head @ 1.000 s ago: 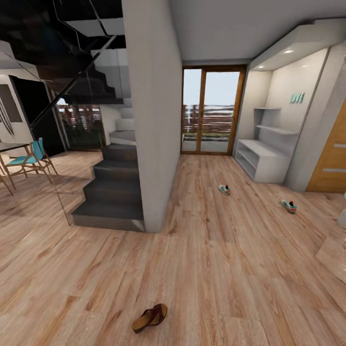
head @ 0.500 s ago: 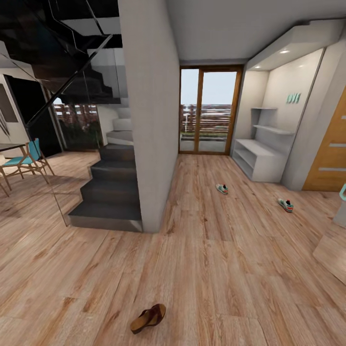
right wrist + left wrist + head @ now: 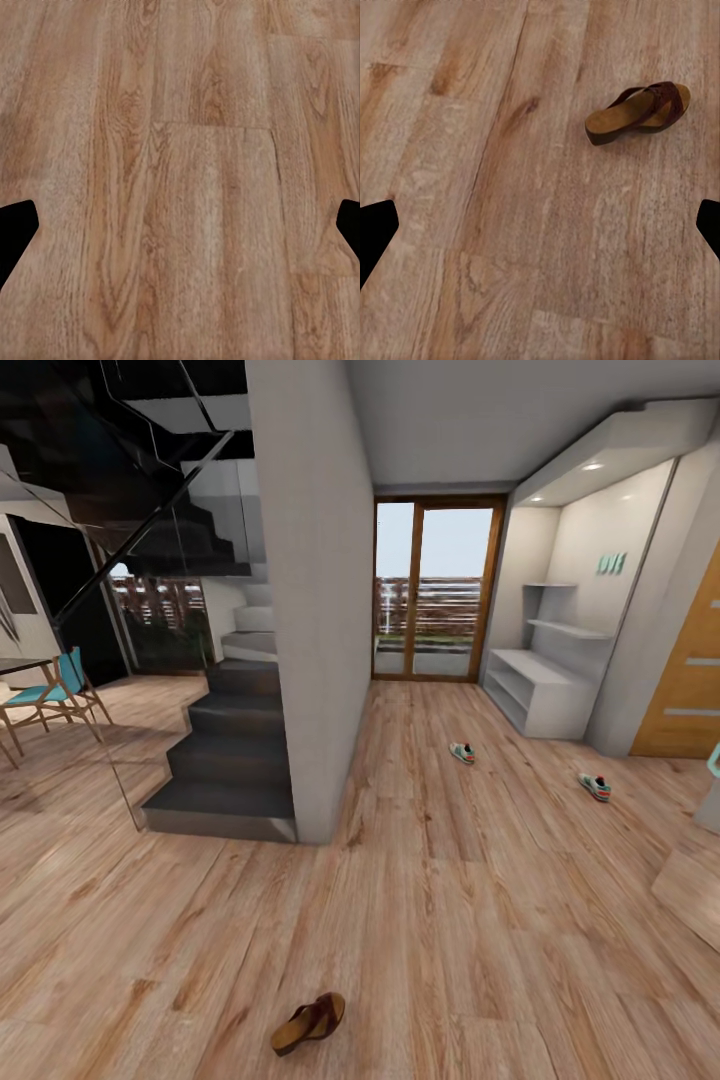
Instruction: Pick up the two gym shoes and the two sandals from the corridor floor and place them onto the hallstand (shoe rack) in the corridor, making sure they are on the rack and not on the floor. Arrange them so the two gym shoes are next to each other and the two sandals are next to each other.
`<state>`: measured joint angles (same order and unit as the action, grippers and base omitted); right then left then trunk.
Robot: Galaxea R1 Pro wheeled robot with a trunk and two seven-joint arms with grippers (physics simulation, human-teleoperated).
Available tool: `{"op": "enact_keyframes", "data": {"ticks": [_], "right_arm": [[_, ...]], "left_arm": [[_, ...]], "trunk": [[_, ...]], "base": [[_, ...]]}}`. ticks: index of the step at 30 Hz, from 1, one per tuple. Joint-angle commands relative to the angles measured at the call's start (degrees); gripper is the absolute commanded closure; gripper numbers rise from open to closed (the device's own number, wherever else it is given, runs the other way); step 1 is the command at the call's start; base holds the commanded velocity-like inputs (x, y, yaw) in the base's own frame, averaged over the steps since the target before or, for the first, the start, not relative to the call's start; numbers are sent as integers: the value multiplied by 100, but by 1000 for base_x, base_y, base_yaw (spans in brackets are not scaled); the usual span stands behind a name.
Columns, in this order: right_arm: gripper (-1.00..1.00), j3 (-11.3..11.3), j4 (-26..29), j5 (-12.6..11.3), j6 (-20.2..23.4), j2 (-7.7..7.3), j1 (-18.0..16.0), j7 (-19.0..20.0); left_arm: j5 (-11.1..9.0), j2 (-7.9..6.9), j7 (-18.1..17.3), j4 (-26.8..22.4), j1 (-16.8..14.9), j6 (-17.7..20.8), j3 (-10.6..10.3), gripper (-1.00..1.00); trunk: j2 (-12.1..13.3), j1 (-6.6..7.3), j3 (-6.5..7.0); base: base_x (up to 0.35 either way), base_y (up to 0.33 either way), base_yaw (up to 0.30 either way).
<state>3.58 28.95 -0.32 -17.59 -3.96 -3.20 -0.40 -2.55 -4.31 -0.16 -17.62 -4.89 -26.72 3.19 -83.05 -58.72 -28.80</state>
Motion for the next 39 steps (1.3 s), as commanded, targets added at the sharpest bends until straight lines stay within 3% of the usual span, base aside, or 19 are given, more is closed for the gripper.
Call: {"op": "enact_keyframes", "data": {"ticks": [1,14,39], "right_arm": [[-100,3,-4,-3,-18,0,-4,-4],[-100,3,-8,-3,-17,0,-5,-4],[-100,3,-6,-3,-16,0,-5,-4]], "left_arm": [[-26,0,-2,4,-4,-17,-2,-100],[-34,0,-2,4,-4,-18,-2,-100],[-35,0,6,4,-4,-17,3,-100]], "trunk": [[-3,-1,-6],[-3,-1,-6],[-3,-1,-6]], "base": [[108,17,0],[219,136,-55],[97,229,-250]]}}
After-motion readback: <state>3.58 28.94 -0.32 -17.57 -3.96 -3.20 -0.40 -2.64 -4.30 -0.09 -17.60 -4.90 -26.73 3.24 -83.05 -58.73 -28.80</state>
